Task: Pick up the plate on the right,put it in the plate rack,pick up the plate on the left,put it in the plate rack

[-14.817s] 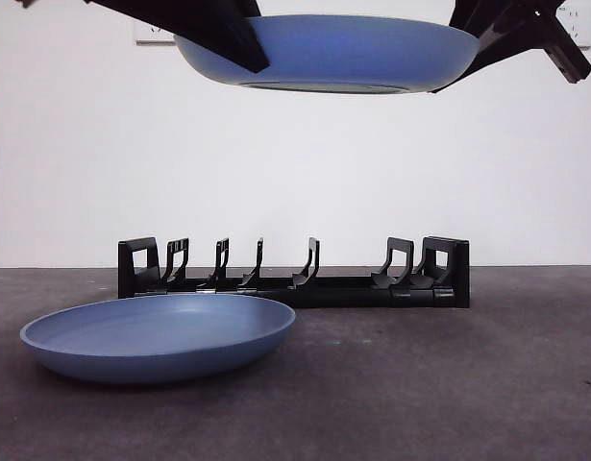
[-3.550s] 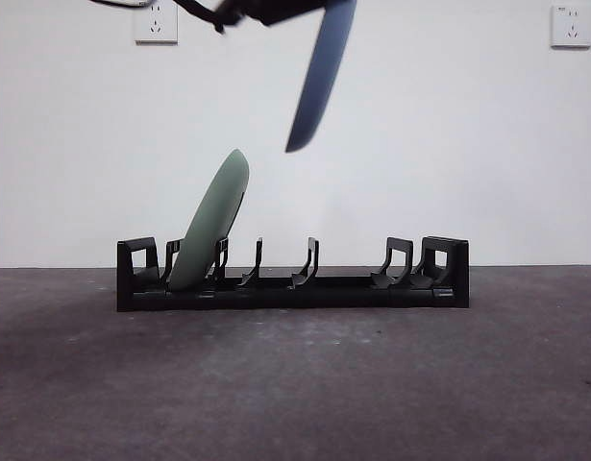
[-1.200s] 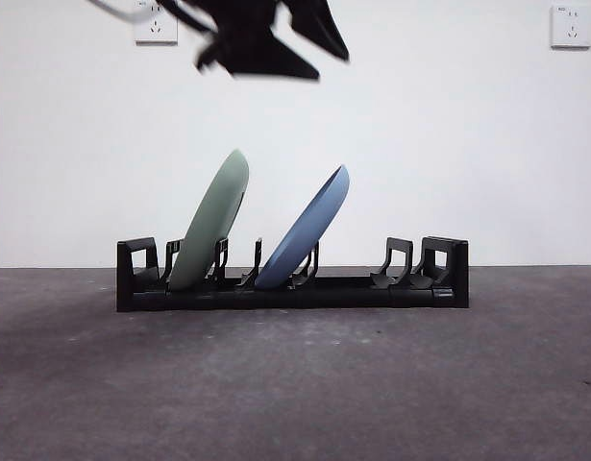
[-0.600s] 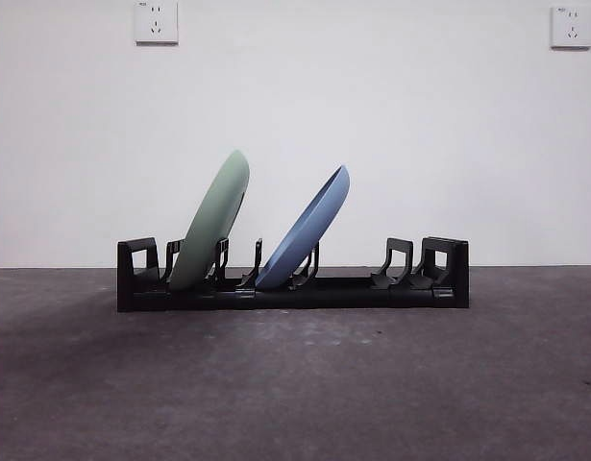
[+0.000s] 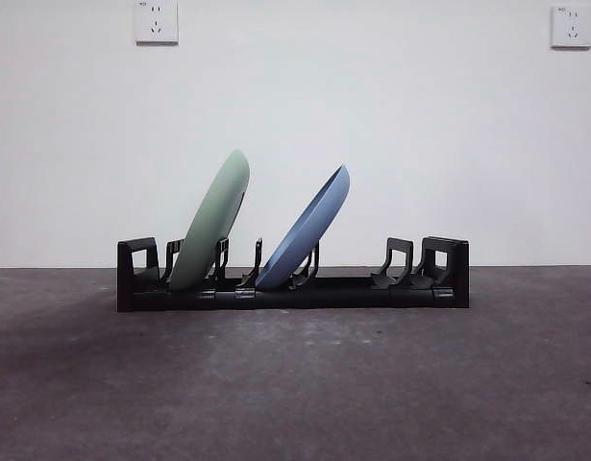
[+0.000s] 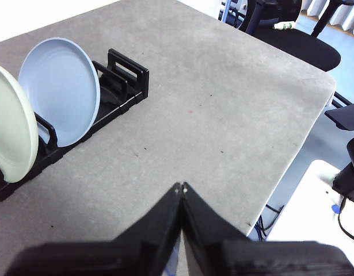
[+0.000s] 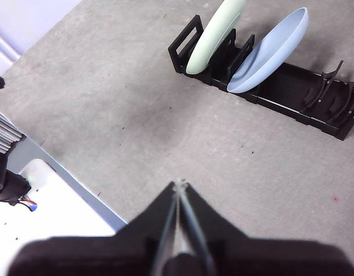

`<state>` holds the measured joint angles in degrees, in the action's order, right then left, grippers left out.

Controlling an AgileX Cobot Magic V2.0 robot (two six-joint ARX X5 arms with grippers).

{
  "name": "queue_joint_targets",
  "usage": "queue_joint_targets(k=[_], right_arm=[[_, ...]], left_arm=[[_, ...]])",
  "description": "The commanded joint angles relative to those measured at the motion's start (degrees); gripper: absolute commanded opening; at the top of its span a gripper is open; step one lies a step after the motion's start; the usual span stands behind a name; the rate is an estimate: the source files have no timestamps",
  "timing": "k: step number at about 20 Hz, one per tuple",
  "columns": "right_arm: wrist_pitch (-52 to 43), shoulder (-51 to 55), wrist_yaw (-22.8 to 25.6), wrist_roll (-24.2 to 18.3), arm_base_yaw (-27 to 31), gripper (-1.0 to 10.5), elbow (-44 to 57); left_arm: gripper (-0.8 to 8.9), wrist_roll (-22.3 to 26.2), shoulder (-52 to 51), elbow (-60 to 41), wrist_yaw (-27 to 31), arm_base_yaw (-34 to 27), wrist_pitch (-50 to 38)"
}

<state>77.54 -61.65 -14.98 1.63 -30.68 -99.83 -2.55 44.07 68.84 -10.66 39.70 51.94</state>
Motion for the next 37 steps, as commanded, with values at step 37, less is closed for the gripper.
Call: queue_joint_targets(k=[37], right_arm=[[1.25, -6.49, 16.11, -0.22, -0.04, 0.0, 0.44]], left_arm=[[-0.03, 13.99, -33.14, -53.79, 5.73, -40.89, -50.23]])
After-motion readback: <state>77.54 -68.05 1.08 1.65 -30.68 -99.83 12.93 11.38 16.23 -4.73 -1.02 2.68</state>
